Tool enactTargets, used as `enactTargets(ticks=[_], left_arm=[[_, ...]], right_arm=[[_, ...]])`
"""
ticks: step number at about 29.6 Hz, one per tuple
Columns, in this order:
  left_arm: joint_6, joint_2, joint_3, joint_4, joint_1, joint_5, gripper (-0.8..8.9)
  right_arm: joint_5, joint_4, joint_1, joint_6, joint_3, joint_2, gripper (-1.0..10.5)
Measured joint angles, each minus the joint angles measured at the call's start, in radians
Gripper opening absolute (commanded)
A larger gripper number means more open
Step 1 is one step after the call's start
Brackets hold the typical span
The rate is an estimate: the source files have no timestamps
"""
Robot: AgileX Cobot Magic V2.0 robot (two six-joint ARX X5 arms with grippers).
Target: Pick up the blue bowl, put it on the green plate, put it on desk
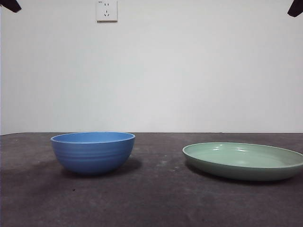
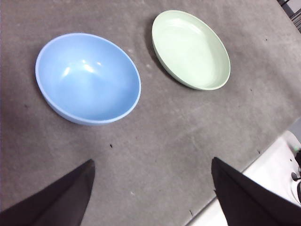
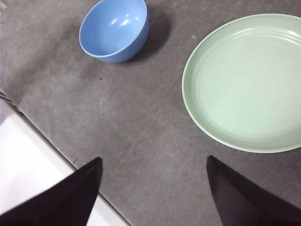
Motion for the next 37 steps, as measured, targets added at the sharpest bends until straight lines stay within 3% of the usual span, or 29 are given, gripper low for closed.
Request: enactTargets(ticks=[9, 21, 32, 37], left_arm=[[-0.023, 0.151, 0.111, 0.028, -0.028, -0.109, 3.97], [-0.023, 0.536, 0.292, 0.037, -0.08, -0.309, 3.96], [-0.022, 0.817, 0.304, 0.172, -0.085, -0.368, 3.92], [-0.023, 0.92, 0.304, 0.22, -0.087, -0.368, 3.37]], right_arm=[[0.0, 0.0, 0.0, 0.0, 0.0, 0.0, 3.6], [0.0, 0.0, 0.0, 0.0, 0.0, 0.0, 3.6], [0.0, 0.002, 0.0, 0.0, 0.0, 0.0, 3.6], [0.0, 0.003, 0.0, 0.0, 0.0, 0.0, 3.6]])
